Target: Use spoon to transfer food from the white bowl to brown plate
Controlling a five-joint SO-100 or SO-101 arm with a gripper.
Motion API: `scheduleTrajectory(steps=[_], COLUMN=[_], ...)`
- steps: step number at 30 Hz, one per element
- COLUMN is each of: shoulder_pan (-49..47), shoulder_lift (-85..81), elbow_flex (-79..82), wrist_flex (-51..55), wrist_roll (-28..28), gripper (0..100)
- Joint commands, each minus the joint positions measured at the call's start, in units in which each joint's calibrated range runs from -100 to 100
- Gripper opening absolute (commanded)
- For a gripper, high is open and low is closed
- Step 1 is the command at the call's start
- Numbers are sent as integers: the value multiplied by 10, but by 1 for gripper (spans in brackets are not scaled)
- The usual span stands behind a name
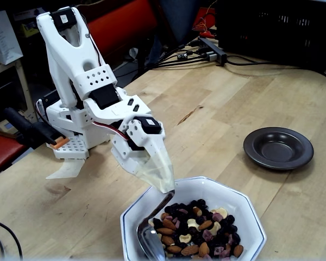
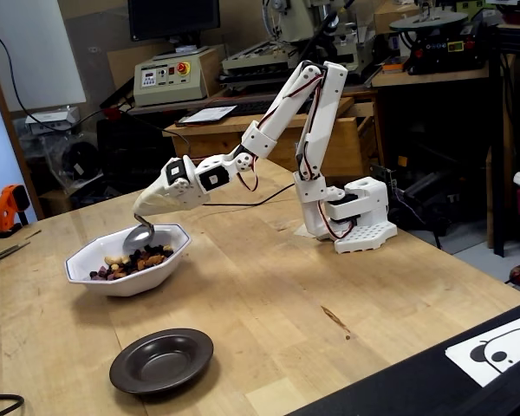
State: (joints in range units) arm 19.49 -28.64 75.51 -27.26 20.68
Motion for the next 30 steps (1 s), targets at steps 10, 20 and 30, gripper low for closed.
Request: scheduleTrajectory(steps=[10,20,30], shoulder_pan=[-2,-56,-129], shoulder_lift=[4,108,154], elbow_flex=[45,67,60], wrist_flex=[-44,-150,-176], wrist_roll=[21,20,11], gripper=[4,4,4])
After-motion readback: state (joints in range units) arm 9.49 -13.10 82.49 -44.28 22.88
